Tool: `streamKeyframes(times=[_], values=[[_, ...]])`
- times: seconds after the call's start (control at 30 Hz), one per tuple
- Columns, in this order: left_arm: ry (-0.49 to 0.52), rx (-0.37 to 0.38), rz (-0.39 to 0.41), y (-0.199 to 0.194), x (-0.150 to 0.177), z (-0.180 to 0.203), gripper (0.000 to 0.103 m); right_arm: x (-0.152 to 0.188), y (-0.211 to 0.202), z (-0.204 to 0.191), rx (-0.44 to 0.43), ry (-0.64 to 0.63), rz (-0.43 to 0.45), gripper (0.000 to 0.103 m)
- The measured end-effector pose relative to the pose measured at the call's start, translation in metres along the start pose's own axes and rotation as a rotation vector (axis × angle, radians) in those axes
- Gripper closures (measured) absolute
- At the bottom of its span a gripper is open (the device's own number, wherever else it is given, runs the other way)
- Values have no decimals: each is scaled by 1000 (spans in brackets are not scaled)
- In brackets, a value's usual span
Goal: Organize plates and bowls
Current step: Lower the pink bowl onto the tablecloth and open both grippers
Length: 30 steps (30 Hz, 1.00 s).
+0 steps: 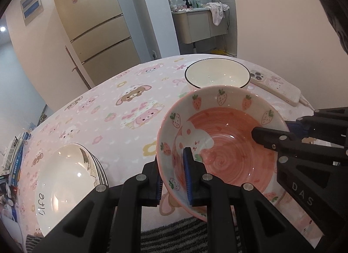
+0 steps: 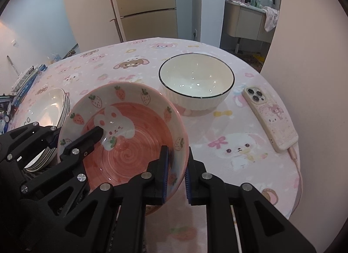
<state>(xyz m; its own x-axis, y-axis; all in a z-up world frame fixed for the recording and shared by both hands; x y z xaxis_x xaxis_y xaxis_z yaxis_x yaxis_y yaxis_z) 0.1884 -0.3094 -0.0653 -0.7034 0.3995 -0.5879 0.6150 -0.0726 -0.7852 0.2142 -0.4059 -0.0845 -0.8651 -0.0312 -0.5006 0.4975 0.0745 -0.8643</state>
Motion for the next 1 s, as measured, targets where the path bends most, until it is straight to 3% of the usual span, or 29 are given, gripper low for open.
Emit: streamKeyframes(times=[0.2, 0.33, 0.6, 0.87, 1.0], values=[[-14, 1, 8, 0, 2, -2, 85, 3, 3, -1, 2, 15, 2, 90], [-60, 50, -46, 9, 6, -9, 85, 2, 3, 0, -4, 22, 1, 90], [-87, 87, -48, 8, 4, -12, 85, 1, 3, 0, -19, 25, -3, 88], [-150, 73, 89, -32, -8, -35, 82, -9, -23, 7, -69, 38, 58, 87], [-152, 33, 151, -49, -14, -43, 76, -14, -41, 7, -40, 21, 123, 82]])
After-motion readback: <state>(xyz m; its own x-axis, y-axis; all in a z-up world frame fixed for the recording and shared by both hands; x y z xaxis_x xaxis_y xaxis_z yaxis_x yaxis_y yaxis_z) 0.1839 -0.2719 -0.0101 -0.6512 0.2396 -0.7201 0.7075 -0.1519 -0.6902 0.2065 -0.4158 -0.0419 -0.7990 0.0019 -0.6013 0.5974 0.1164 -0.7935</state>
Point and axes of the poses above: each gripper's, at about its wrist camera, not at the fingertips, and y roughly the way its jaws point, z to its right, x to its underside, the point moved 4 cm from there along y, roughly the way its jaws point, and after that the axes turned 5 degrees about -z, right-handed, at the moved point
